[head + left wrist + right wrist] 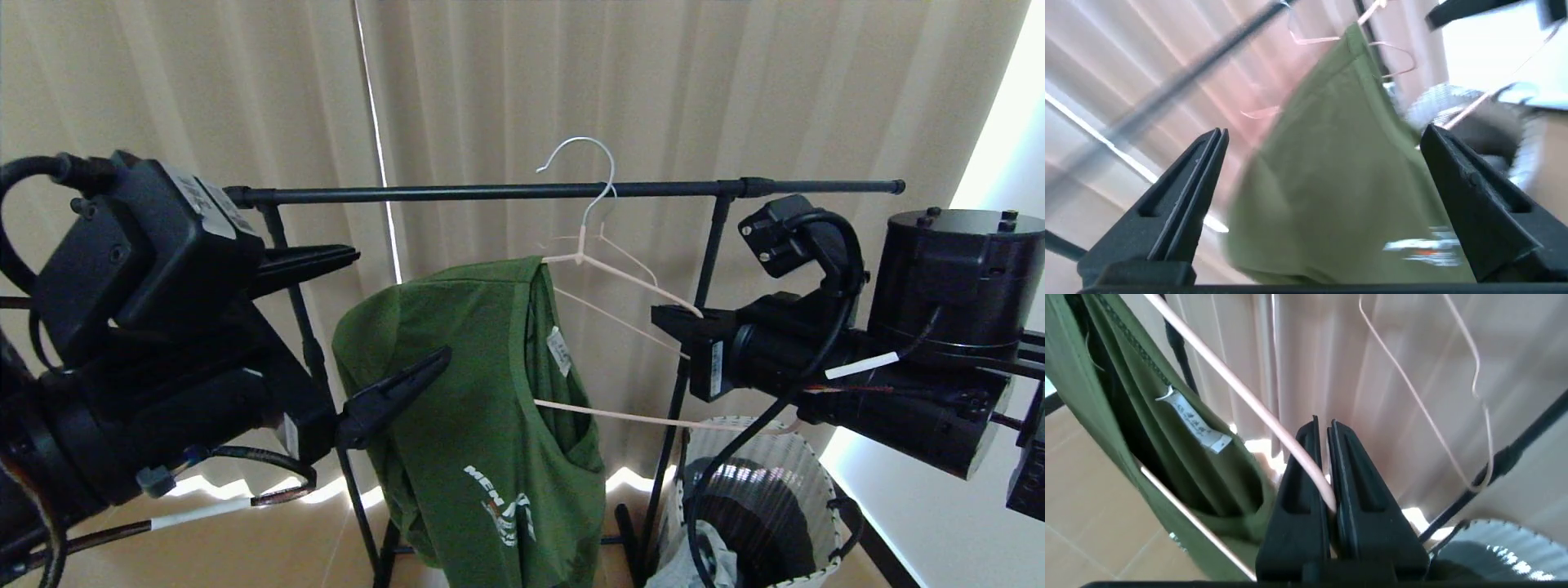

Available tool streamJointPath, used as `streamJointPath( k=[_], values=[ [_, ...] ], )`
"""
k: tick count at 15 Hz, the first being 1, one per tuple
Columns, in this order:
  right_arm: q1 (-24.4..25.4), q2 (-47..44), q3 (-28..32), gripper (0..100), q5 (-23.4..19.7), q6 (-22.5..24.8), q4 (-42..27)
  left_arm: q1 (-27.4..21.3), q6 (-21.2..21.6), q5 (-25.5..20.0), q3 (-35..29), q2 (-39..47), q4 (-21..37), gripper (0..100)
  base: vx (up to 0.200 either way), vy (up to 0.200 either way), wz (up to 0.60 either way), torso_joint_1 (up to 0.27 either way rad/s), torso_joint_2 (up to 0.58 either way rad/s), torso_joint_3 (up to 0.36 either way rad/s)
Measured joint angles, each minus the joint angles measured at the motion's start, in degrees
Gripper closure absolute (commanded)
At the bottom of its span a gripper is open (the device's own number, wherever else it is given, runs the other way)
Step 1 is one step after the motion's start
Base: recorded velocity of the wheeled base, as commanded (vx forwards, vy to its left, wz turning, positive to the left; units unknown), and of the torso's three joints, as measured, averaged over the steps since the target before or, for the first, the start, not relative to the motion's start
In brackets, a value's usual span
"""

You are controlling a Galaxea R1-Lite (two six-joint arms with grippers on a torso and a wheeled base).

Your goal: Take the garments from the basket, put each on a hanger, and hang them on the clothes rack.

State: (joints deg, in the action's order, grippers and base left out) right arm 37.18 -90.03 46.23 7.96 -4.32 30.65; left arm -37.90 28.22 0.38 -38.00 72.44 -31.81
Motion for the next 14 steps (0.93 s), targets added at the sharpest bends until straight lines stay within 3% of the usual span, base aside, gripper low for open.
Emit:
streamJointPath(
  k=[2, 6, 8, 14],
  values=[
    [0.0, 0.0, -0.3, 100, 0.0, 0.6, 2.9, 2.4, 5.6, -0.9, -3.0, 2.0, 0.2, 0, 0.0, 0.0, 0.0, 0.0, 0.0, 0.0],
    [0.1, -1.8, -1.2, 100, -1.7, 6.3, 9.8, 3.5, 8.2, -2.4, -10.1, 9.3, 0.3, 0, 0.0, 0.0, 0.0, 0.0, 0.0, 0.0],
    [0.1, -2.9, -1.9, 100, -3.3, 7.4, 13.9, 3.8, 8.8, -3.2, -11.8, 12.5, 0.3, 0, 0.0, 0.0, 0.0, 0.0, 0.0, 0.0],
    [0.2, -3.5, -3.6, 100, -6.2, 8.5, 14.9, 7.1, 8.9, -3.5, -12.1, 15.7, -0.1, 0, 0.0, 0.0, 0.0, 0.0, 0.0, 0.0]
  ],
)
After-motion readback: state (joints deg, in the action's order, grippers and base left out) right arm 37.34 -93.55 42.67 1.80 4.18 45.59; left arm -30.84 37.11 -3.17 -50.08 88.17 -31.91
